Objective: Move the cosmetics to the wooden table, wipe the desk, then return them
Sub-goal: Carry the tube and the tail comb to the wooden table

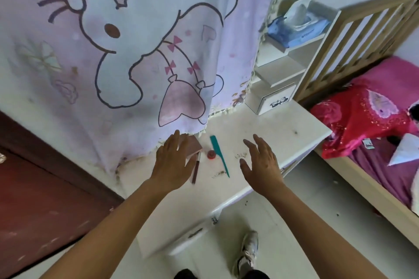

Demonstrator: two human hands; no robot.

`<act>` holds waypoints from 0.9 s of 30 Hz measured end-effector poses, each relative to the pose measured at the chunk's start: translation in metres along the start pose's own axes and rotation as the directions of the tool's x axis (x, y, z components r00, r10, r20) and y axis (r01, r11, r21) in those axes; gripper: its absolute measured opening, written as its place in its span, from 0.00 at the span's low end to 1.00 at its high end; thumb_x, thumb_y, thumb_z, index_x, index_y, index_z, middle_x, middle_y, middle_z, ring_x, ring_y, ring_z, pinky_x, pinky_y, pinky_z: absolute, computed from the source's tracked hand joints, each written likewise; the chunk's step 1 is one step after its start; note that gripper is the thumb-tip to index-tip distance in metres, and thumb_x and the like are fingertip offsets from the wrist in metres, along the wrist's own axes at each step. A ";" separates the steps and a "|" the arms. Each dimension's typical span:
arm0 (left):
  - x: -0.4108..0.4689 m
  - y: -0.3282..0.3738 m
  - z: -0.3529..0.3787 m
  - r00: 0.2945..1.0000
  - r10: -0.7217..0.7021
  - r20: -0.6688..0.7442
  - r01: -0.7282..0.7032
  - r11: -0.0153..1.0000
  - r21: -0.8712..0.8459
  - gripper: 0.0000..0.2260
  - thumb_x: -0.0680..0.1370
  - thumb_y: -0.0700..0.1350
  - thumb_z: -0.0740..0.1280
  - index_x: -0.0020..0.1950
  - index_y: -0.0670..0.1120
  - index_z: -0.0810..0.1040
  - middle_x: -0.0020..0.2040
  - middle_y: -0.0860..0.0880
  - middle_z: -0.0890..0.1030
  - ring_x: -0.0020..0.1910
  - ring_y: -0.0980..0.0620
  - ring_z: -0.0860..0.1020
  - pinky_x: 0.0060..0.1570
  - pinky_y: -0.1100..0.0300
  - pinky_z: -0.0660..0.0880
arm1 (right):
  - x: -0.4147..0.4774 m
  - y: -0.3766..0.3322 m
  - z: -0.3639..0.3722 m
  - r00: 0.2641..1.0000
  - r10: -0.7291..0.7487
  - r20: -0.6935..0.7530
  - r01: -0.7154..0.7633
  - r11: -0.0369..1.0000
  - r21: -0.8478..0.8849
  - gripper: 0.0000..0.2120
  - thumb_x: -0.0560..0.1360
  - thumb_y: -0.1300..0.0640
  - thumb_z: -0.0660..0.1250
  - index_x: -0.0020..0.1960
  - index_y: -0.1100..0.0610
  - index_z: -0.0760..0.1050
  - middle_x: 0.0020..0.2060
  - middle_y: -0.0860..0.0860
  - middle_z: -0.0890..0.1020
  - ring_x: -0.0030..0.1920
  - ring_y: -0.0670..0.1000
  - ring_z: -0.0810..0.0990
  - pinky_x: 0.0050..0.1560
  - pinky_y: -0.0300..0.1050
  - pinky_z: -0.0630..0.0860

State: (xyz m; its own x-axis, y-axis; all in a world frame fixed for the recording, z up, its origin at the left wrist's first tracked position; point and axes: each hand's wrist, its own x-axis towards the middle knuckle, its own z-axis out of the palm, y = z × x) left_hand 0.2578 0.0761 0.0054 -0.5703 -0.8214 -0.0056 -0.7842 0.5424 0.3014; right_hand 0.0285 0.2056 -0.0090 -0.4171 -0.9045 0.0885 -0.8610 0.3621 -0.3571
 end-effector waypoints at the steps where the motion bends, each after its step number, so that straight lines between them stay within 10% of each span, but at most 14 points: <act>1: 0.008 -0.002 0.007 1.000 -0.015 0.016 0.015 1.000 0.010 0.29 0.81 0.58 0.55 0.79 0.51 0.51 0.80 0.47 0.48 0.78 0.44 0.50 0.74 0.46 0.53 | 0.010 0.004 0.005 1.000 -0.010 0.023 0.010 1.000 0.010 0.28 0.78 0.50 0.66 0.76 0.51 0.62 0.78 0.54 0.59 0.77 0.57 0.59 0.74 0.54 0.60; 7: 0.063 -0.010 0.059 0.973 -0.178 0.147 0.175 0.984 0.035 0.26 0.81 0.56 0.57 0.77 0.49 0.60 0.77 0.45 0.61 0.76 0.45 0.59 0.72 0.49 0.59 | 0.099 0.034 0.051 0.957 -0.084 0.277 0.069 0.996 0.062 0.26 0.79 0.52 0.64 0.76 0.51 0.63 0.74 0.52 0.65 0.73 0.54 0.65 0.69 0.50 0.68; 20: 0.097 0.008 0.142 0.762 -0.545 0.351 0.575 0.818 0.021 0.16 0.80 0.52 0.62 0.65 0.46 0.74 0.57 0.46 0.78 0.55 0.44 0.76 0.51 0.51 0.73 | 0.204 0.059 0.145 0.623 -0.199 0.756 0.248 0.967 0.051 0.31 0.77 0.47 0.65 0.76 0.51 0.58 0.62 0.53 0.73 0.62 0.55 0.73 0.54 0.50 0.74; 27: 0.089 -0.002 0.166 0.758 -0.535 0.374 0.580 0.814 -0.011 0.10 0.80 0.48 0.63 0.57 0.44 0.74 0.50 0.45 0.77 0.48 0.44 0.76 0.40 0.53 0.72 | 0.174 0.064 0.164 0.677 -0.058 0.734 -0.016 0.996 0.093 0.29 0.79 0.50 0.63 0.77 0.48 0.56 0.56 0.52 0.77 0.54 0.53 0.76 0.50 0.50 0.76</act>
State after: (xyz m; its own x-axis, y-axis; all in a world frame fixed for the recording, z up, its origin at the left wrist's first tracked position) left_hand 0.1680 0.0317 -0.1542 -0.1041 -0.8467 -0.5217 -0.9668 -0.0368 0.2528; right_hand -0.0517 0.0342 -0.1695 -0.0189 -0.7986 -0.6016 -0.8236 0.3536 -0.4435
